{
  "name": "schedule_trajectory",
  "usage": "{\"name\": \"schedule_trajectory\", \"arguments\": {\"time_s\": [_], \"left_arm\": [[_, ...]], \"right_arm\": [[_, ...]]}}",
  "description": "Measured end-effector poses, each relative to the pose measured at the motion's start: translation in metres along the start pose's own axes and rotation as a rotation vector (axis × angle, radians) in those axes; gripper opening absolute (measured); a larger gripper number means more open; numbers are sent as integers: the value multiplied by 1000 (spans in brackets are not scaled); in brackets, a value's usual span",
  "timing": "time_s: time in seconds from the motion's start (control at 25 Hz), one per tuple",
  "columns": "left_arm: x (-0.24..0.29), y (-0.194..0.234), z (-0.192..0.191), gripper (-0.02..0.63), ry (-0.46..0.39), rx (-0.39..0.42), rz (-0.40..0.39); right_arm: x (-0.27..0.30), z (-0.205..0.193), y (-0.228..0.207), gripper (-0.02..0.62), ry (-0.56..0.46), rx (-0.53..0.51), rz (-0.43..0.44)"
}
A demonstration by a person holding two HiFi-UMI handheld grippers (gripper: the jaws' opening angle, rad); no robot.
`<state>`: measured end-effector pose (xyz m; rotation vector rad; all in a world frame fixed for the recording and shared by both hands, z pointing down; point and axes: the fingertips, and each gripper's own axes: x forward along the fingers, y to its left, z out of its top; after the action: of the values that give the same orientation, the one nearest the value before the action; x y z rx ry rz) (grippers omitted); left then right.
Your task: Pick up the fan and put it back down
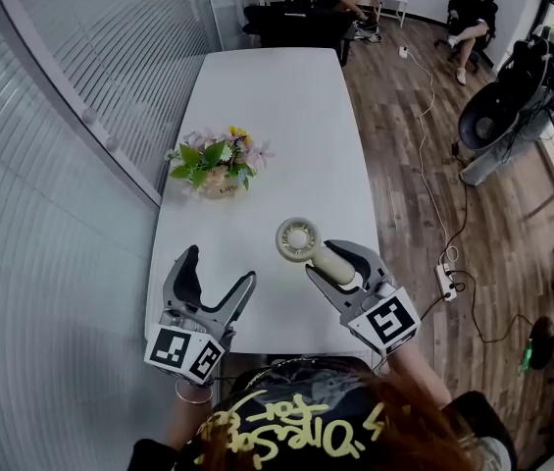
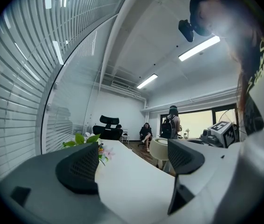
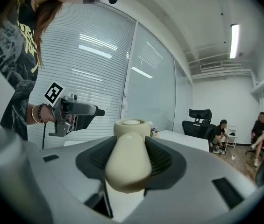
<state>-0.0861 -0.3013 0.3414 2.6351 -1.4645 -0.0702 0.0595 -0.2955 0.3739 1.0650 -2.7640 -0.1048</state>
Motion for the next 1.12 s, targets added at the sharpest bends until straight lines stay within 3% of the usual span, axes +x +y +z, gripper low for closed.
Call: {"name": "schedule_trajectory", "arguments": {"time_s": [0.6, 1.12], "left_arm": [[5, -6, -7, 459, 8, -10, -9], [-6, 7, -27, 459, 44, -53, 30]], "right_arm": [[-1, -7, -7, 193, 12, 22, -5], [63, -30, -11, 192, 55, -2, 72]]}}
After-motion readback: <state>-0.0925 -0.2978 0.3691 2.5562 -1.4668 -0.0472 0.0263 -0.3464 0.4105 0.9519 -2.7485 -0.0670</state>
